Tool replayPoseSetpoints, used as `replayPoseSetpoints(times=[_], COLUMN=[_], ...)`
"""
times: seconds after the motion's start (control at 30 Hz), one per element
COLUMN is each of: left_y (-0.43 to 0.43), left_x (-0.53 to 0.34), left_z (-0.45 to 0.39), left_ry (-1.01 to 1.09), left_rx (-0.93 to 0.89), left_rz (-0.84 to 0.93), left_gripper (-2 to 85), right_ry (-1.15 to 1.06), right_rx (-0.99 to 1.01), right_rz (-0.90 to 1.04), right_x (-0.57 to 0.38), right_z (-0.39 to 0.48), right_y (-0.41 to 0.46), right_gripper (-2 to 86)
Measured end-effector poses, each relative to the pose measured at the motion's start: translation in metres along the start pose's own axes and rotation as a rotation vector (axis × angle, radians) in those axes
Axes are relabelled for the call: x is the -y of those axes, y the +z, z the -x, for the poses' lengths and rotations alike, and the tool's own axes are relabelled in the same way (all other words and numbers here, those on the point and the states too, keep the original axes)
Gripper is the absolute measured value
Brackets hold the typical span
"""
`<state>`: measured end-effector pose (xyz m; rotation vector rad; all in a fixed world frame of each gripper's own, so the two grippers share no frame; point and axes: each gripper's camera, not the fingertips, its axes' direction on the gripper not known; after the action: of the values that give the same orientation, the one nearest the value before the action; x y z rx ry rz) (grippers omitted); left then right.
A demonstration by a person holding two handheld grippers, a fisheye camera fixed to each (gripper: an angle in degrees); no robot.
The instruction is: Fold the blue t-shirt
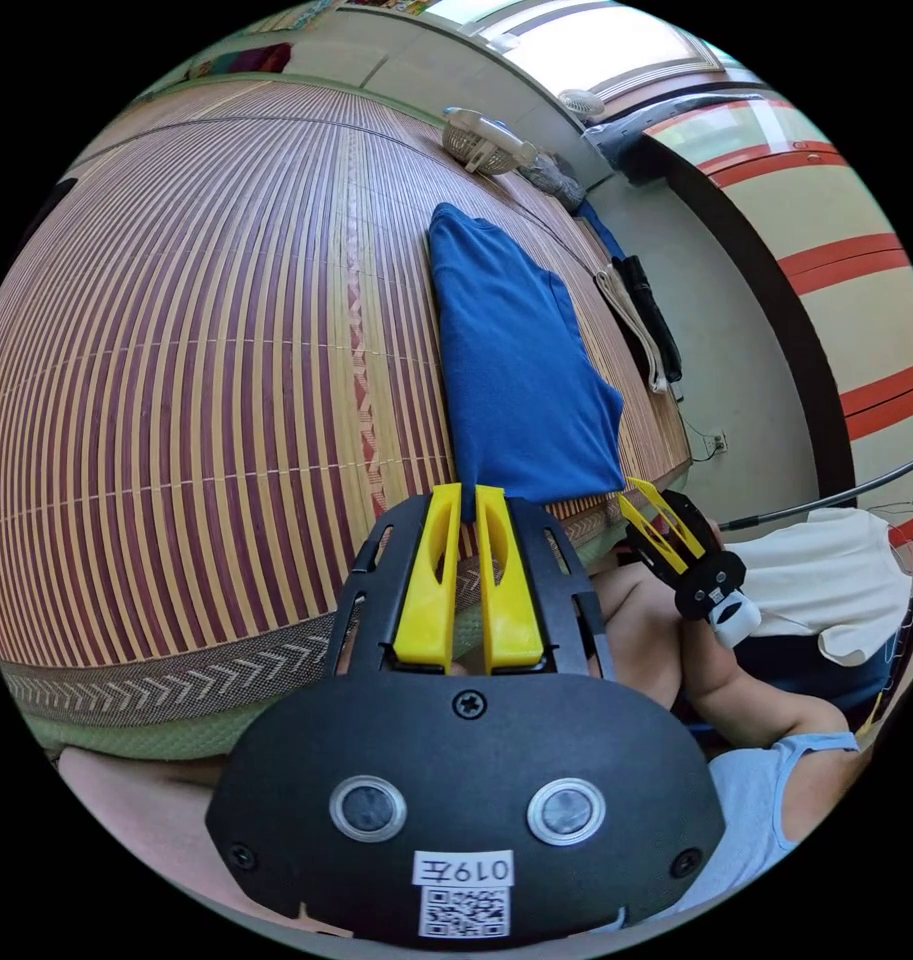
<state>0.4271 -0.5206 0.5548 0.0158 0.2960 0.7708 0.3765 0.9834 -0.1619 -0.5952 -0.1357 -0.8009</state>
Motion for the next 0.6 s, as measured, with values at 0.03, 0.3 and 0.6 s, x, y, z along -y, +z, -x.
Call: replayPoseSetpoints(times=[0.03,0.3,0.6], left_y=[0.006,0.05,0.111], left_x=[-0.001,-0.016,-0.041], left_z=[0.003,0.025,0.05], left_ry=[0.0,-0.013,-0.014], left_rx=[0.0,-0.012,-0.035], left_rz=[0.001,-0.006,-0.008], left_gripper=[2.2,2.0,1.7], right_ry=[-0.006,-0.008,-0.116], right_rx=[-0.005,-0.028,-0.022], right_rz=[0.005,-0.026,0.038], right_x=[0.0,0.0,0.0], right_z=[0.004,0.012,0.036], right_y=[0.005,0.017,0.046], right_gripper=[5.2,0.0,-0.5])
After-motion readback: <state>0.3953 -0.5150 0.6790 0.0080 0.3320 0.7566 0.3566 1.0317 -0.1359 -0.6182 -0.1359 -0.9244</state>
